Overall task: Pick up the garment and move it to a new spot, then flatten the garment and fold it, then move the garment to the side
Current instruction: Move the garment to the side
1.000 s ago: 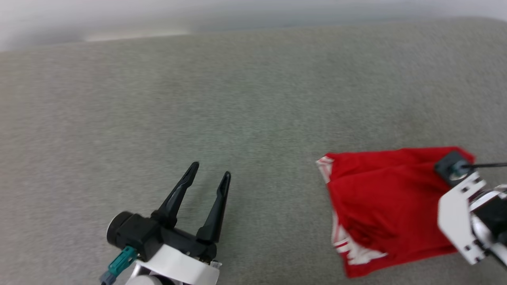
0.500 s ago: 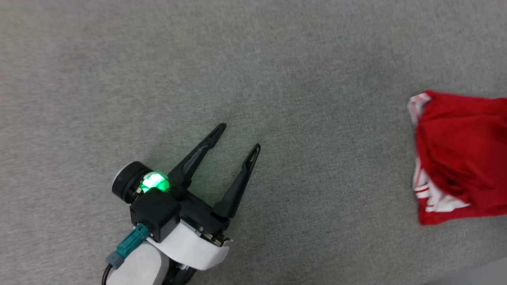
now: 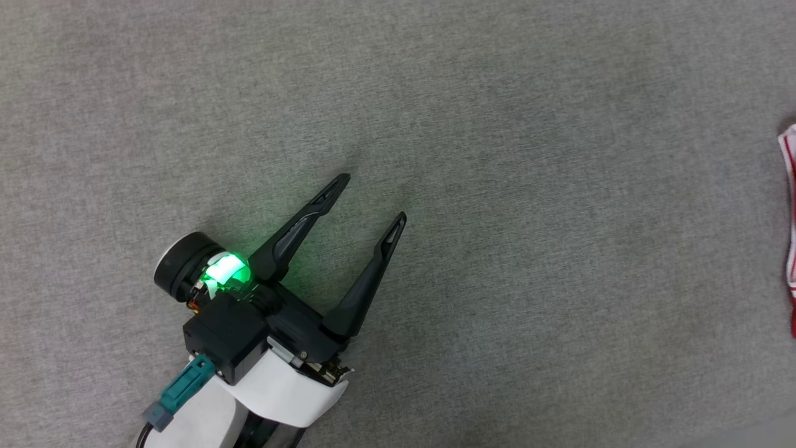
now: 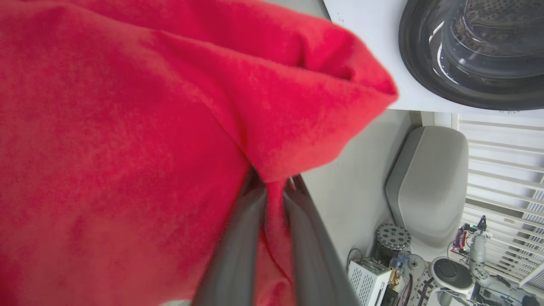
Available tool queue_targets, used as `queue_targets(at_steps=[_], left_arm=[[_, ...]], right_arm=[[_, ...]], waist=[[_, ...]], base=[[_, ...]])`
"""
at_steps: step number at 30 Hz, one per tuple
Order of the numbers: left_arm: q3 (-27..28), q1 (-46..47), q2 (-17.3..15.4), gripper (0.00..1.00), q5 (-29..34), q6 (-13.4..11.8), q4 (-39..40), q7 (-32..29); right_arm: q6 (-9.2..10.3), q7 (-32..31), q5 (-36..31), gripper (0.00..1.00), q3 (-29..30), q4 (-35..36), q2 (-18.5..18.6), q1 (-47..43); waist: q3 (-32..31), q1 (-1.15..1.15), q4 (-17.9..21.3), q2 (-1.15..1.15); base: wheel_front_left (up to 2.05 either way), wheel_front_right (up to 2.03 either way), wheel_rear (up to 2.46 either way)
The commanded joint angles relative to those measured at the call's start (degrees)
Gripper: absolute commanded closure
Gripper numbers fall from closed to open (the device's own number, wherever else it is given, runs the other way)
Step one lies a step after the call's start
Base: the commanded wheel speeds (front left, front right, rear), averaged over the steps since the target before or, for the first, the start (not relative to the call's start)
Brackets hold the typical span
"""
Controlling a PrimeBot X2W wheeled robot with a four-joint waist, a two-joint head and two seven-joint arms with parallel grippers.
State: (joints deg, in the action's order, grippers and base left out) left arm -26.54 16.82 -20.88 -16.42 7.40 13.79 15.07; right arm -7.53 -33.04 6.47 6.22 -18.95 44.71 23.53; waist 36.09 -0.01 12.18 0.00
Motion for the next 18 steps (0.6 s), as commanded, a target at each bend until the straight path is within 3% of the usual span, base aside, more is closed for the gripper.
queue_targets(at_steps=[1, 6, 7, 8, 18], left_arm=[[0.2, -0.1, -0.1, 0.0, 0.0, 0.1, 0.4, 0.1], [0.5, -0.8, -0.2, 0.0, -0.2, 0.1, 0.6, 0.1], [0.6, -1.0, 0.0, 0.0, -0.3, 0.1, 0.5, 0.1], [0.7, -1.0, 0.2, 0.0, -0.4, 0.1, 0.4, 0.1], [3.6, -4.1, 4.6, 0.0, -2.2, 0.1, -1.8, 0.1]], right_arm=[[0.08, 1.0, -0.8, 1.0, 0.6, -1.4, -0.6, 1.2], [0.09, 3.5, -2.0, 1.0, 2.6, -5.0, -1.6, 3.1], [0.09, 4.1, -2.4, 0.75, 2.9, -5.5, -1.8, 3.2], [0.09, 4.9, -2.9, 0.0, 3.2, -5.8, -1.8, 3.3], [0.08, 9.3, -1.6, 0.0, 4.2, -2.1, -3.2, 3.7]], waist=[[0.4, 0.01, -0.5, 0.0], [0.1, 0.01, -1.0, 0.0], [-0.1, 0.01, -1.1, 0.0], [-0.5, 0.01, -1.2, 0.0], [-9.6, 0.01, -2.7, 0.0]], base=[[0.0, 0.0, 0.0], [0.0, 0.0, 0.0], [0.0, 0.0, 0.0], [0.0, 0.0, 0.0], [0.0, 0.0, 0.0]])
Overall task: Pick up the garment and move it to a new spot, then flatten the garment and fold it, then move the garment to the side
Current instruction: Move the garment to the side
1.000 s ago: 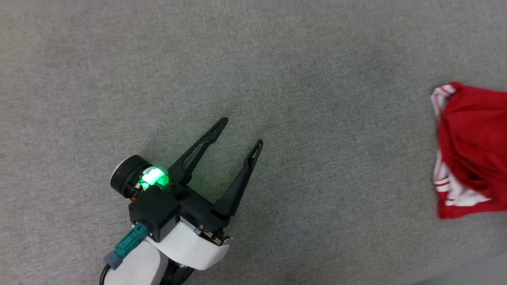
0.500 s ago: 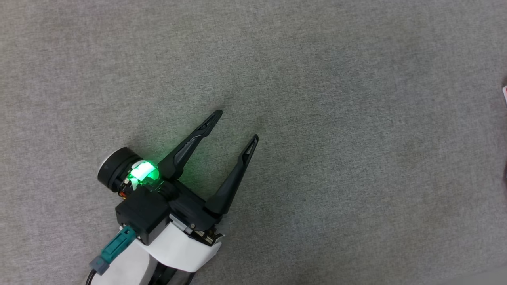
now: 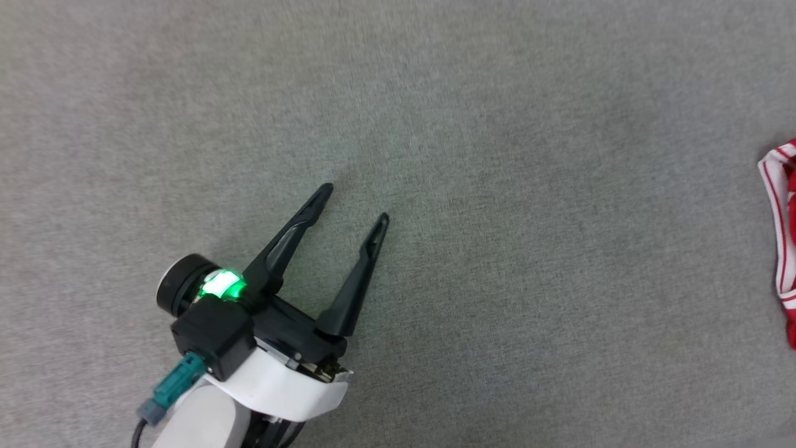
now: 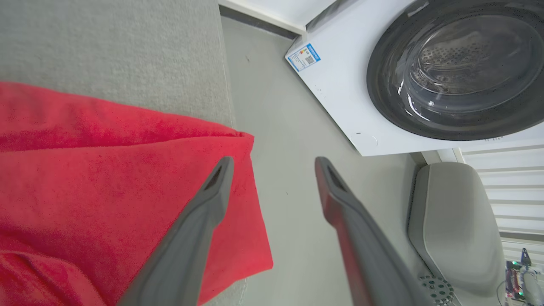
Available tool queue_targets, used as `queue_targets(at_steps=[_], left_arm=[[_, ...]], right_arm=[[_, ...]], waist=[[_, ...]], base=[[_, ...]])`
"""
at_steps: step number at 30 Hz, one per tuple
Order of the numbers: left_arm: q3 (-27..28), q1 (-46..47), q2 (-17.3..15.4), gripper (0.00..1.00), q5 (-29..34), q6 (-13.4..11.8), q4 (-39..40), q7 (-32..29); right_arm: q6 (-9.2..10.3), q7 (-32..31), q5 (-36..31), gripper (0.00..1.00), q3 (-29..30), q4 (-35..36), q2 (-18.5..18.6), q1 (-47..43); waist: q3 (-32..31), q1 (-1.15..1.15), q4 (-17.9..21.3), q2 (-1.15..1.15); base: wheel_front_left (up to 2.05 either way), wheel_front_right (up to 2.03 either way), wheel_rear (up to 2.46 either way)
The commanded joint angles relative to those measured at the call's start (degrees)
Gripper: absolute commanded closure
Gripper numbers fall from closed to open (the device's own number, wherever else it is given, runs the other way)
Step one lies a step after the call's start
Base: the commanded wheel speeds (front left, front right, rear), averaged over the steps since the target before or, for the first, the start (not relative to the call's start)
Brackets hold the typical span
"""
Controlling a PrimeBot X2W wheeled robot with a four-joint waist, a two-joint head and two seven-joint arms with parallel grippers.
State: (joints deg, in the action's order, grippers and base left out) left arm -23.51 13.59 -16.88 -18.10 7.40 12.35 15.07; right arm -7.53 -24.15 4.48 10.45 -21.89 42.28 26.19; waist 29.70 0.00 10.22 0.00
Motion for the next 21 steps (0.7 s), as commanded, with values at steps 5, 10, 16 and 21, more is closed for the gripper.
queue_targets(at_steps=[5, 10, 16, 21], left_arm=[[5.7, -3.1, 3.0, 0.0, -1.5, 0.1, -2.1, 0.1], [12.9, -6.5, 4.9, 0.0, -0.8, 0.1, -3.5, 0.1], [19.4, -9.6, 5.5, 0.0, 0.2, 0.1, -4.2, 0.1], [23.2, -12.7, 6.2, 0.0, 0.3, 0.1, -5.2, 0.1]], right_arm=[[0.07, 3.5, 2.9, 0.0, -0.1, 8.8, -5.1, 0.7], [0.08, 6.7, 4.7, 0.0, -1.1, 18.4, -11.5, -2.6], [0.08, 10.3, 7.4, 0.0, -1.3, 26.1, -19.0, -6.4], [0.08, 14.3, 6.8, 0.0, -3.4, 30.4, -23.6, -11.0]], waist=[[-9.9, 0.0, -2.5, 0.0], [-16.1, 0.0, -4.6, 0.0], [-20.4, 0.0, -6.6, 0.0], [-23.7, 0.0, -8.0, 0.0]], base=[[0.0, 0.0, 0.0], [0.0, 0.0, 0.0], [0.0, 0.0, 0.0], [0.0, 0.0, 0.0]])
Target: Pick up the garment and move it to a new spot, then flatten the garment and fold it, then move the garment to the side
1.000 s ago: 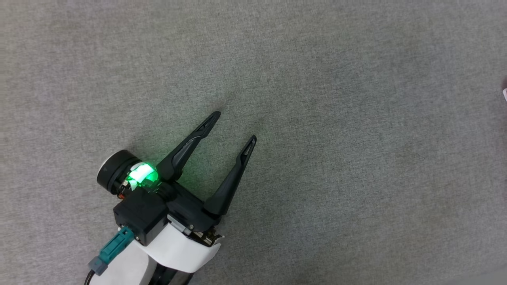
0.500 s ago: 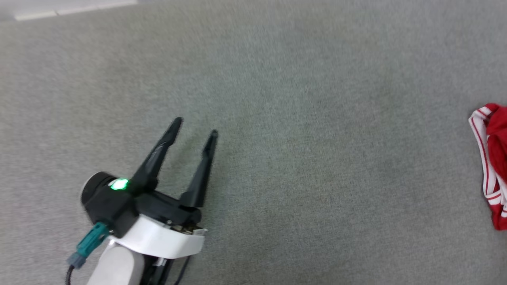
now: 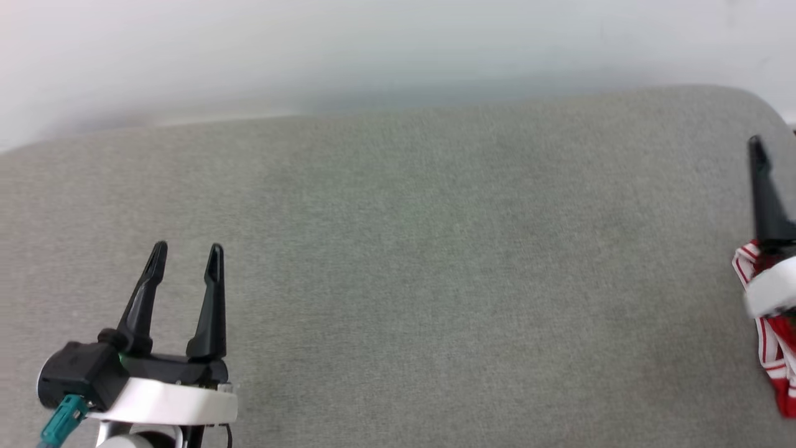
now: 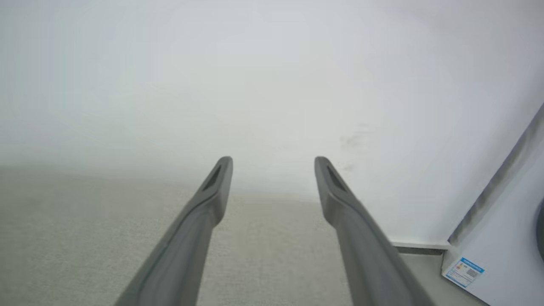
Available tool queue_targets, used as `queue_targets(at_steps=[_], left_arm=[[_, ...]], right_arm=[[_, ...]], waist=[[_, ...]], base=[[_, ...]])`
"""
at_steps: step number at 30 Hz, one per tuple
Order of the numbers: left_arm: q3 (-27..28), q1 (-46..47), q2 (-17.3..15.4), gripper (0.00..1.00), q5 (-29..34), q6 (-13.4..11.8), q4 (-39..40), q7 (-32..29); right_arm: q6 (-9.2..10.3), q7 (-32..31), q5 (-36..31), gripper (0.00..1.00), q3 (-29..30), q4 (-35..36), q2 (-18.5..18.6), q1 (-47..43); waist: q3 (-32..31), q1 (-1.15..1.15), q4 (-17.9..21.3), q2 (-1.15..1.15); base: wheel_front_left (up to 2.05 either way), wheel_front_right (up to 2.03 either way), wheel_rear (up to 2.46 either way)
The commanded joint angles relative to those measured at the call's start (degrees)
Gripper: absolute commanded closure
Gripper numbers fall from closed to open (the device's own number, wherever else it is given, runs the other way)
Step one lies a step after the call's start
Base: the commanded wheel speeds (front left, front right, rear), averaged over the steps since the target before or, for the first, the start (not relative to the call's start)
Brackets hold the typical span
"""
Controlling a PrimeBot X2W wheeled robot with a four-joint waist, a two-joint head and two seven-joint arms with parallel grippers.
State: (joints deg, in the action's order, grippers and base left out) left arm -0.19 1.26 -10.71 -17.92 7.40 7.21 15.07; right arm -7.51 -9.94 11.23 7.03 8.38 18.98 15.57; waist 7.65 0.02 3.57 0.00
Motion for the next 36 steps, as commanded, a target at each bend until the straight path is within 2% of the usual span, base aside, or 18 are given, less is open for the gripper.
queue_targets(at_steps=[1, 8, 13, 18, 24, 36], left_arm=[[0.3, -0.9, 0.2, 0.0, 0.2, 0.1, -0.1, 0.1], [0.7, -4.3, 1.8, 0.0, -0.2, 0.1, -2.0, 0.1], [0.6, -6.0, 2.3, 0.0, -0.7, 0.1, -3.5, 0.1], [-1.3, -7.1, 1.5, 0.0, -1.2, 0.1, -4.2, 0.1], [-0.8, -7.6, 1.6, 0.0, -1.7, 0.1, -4.7, 0.1], [-0.8, -7.6, 1.5, 0.0, -0.7, 0.1, -3.3, 0.1]], right_arm=[[0.04, 0.8, 0.2, 0.0, -0.1, 0.6, -1.6, -1.1], [0.04, 7.3, -0.4, 0.0, -2.2, 2.5, -7.7, -8.4], [0.04, 13.0, 0.4, 0.0, -2.1, 0.7, -11.3, -13.1], [0.04, 16.7, -0.8, 0.0, -3.7, -3.6, -11.9, -15.6], [0.04, 20.1, -2.3, 0.0, -4.4, -7.1, -14.2, -15.3], [0.04, 21.7, -2.7, 0.0, -5.1, -8.9, -15.2, -14.4]], waist=[[-2.1, -0.02, -1.6, 0.0], [-4.3, -0.02, -3.0, 0.0], [-5.0, -0.02, -3.6, 0.0], [-5.4, -0.02, -3.5, 0.0], [-5.8, -0.02, -3.0, 0.0], [-6.0, -0.02, -2.4, 0.0]], base=[[0.0, 0.0, 0.0], [0.0, 0.0, 0.0], [0.0, 0.0, 0.0], [0.0, 0.0, 0.0], [0.0, 0.0, 0.0], [0.0, 0.0, 0.0]])
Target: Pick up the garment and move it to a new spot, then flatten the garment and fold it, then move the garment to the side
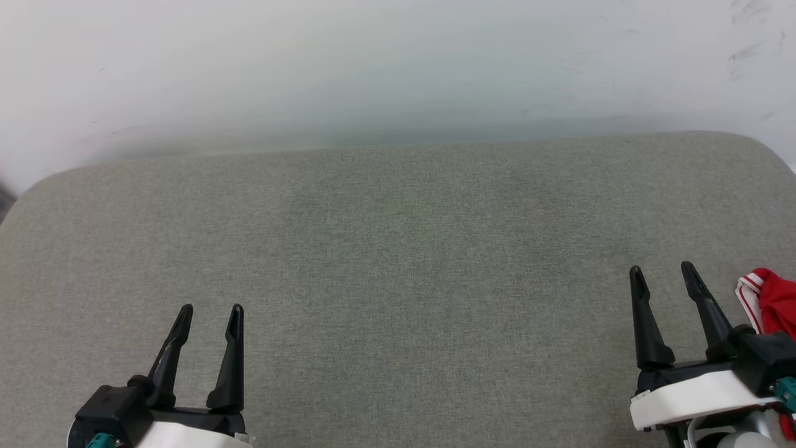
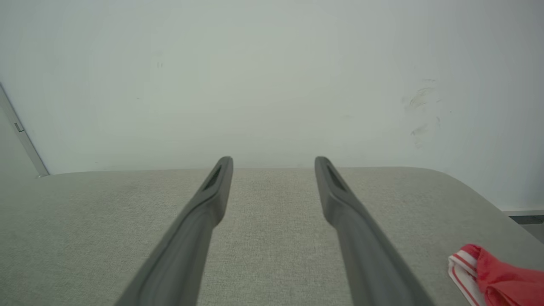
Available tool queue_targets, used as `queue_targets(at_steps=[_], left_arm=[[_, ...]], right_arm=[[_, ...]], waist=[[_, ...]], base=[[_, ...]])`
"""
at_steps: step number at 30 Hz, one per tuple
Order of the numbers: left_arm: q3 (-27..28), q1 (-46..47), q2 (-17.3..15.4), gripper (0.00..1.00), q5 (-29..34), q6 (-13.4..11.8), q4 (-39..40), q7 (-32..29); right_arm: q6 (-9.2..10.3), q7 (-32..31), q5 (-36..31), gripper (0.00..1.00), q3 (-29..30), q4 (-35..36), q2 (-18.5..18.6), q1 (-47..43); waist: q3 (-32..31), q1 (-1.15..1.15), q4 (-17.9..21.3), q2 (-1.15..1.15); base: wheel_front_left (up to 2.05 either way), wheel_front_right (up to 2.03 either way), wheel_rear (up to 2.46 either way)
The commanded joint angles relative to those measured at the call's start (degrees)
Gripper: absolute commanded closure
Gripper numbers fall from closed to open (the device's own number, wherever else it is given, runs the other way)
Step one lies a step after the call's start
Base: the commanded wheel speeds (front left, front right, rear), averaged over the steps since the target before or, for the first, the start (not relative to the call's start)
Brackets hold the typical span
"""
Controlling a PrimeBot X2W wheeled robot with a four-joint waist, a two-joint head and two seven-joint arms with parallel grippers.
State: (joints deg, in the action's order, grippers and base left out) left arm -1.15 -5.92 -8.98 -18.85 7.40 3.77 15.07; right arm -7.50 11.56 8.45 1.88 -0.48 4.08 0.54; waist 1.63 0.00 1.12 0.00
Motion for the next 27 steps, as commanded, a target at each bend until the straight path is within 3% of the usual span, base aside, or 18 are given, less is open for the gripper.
queue_targets(at_steps=[1, 11, 12, 15, 27], left_arm=[[0.4, -0.4, 0.0, 0.0, 0.2, 0.1, 0.2, 0.1], [1.7, 0.0, 1.0, 0.0, 0.0, 0.1, 0.7, 0.1], [1.6, 0.0, 0.9, 1.0, -0.1, 0.0, 0.2, 0.0], [1.3, -0.3, 1.2, 1.0, -0.5, 0.0, -1.2, -0.1], [1.6, 1.7, 1.3, 1.0, -13.2, -0.1, -3.8, -2.9]], right_arm=[[0.02, 0.2, 0.1, 0.0, 0.0, 0.0, -0.3, 0.5], [0.02, 0.0, 0.8, 0.0, -0.3, 0.4, -0.4, 0.3], [0.0, 0.0, 0.6, 1.0, -0.4, 0.2, -0.2, 0.0], [0.0, -0.2, 1.0, 1.0, -0.6, -1.2, -0.3, -0.9], [0.0, -2.7, 15.1, 1.0, -0.3, -3.1, 0.0, 0.2]], waist=[[0.1, 0.0, 0.0, 0.0], [0.5, 0.0, 0.0, 0.0], [0.5, -0.01, 0.0, 0.0], [0.5, -0.01, 0.0, 0.0], [0.3, -0.01, -0.1, 0.0]], base=[[0.0, 0.0, 0.0], [0.0, 0.0, 0.0], [0.0, 0.0, 0.0], [0.0, 0.0, 0.0], [0.0, 0.0, 0.0]])
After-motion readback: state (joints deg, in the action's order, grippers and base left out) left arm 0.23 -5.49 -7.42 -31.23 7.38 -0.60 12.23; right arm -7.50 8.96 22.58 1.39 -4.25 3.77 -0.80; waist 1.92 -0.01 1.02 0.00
